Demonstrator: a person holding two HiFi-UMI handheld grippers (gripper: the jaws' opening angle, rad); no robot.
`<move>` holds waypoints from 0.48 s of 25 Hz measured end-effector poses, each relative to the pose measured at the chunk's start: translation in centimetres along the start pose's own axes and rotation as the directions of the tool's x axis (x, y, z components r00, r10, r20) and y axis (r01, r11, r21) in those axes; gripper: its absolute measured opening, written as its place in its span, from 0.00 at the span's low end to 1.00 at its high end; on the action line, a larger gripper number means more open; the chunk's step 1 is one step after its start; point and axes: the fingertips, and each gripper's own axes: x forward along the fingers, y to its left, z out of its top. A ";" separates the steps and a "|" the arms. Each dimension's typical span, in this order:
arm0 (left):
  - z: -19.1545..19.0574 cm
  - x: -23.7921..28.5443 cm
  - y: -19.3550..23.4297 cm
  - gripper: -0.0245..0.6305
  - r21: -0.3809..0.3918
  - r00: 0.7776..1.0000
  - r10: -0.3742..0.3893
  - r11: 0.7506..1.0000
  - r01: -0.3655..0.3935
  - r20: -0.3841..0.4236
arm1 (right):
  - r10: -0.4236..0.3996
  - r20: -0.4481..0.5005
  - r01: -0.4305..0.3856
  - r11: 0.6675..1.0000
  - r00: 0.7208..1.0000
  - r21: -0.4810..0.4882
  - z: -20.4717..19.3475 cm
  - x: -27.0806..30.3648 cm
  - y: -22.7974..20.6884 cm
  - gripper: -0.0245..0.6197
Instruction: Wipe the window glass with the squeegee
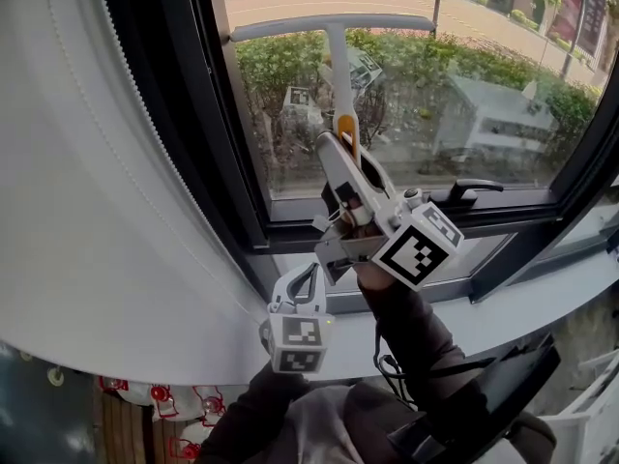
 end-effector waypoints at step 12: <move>-0.3 0.4 -0.3 0.04 -0.006 1.000 -0.013 1.000 0.013 -0.010 | -0.029 -0.029 0.030 0.999 0.999 0.022 -1.0 -1.1 -0.6 0.13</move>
